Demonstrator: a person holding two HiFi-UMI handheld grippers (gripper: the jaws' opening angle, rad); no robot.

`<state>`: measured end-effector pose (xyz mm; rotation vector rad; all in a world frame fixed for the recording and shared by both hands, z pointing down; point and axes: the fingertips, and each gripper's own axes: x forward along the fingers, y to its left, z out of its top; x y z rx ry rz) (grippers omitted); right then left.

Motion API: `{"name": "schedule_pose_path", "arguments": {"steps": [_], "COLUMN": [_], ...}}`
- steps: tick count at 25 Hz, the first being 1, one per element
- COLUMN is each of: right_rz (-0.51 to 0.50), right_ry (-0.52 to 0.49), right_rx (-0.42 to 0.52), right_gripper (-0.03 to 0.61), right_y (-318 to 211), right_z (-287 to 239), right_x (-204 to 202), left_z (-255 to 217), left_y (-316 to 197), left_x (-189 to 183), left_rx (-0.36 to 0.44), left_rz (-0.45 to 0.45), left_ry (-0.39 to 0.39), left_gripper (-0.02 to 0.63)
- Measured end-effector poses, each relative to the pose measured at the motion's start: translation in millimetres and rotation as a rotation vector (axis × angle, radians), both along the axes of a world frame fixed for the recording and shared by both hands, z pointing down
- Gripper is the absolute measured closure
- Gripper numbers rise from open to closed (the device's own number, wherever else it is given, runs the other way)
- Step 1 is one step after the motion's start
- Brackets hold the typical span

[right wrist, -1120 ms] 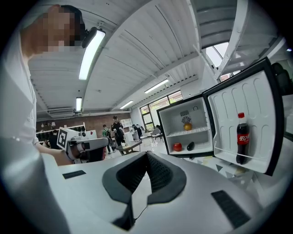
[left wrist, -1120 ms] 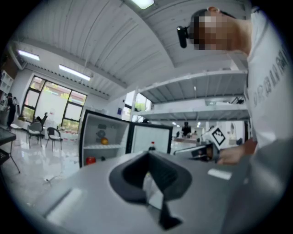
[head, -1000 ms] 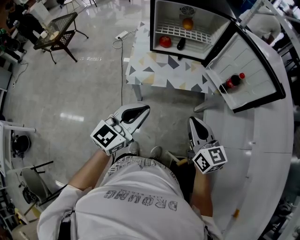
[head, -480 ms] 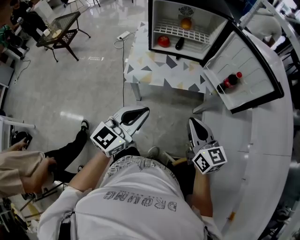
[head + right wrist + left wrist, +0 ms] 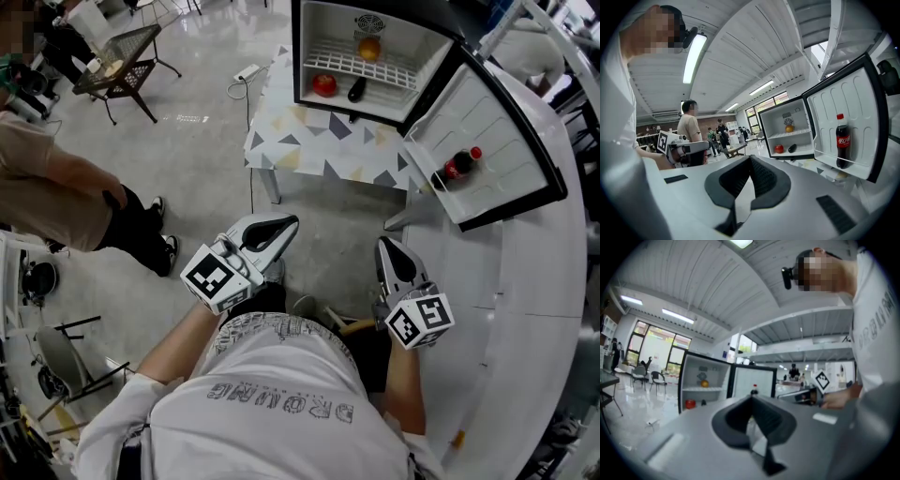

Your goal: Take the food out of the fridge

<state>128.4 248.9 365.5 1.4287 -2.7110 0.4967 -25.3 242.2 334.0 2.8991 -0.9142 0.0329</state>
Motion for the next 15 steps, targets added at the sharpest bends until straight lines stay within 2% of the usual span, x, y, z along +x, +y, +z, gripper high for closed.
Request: {"name": "schedule_pose_path", "arguments": {"steps": [9,15], "right_rz": [0.011,0.031], "right_ry": [-0.003,-0.014], "right_rx": [-0.009,-0.027], "right_gripper": [0.586,0.586], "right_y": [-29,-70], "right_z": [7,14], "right_x": [0,-6], "left_z": [5,12], "left_y": [-30,-75], "left_x": [-1,-7], "left_rx": [-0.003,-0.015], "left_rz": [0.011,0.028], "left_ry": [-0.006,-0.011], "left_gripper": [0.606,0.606]}}
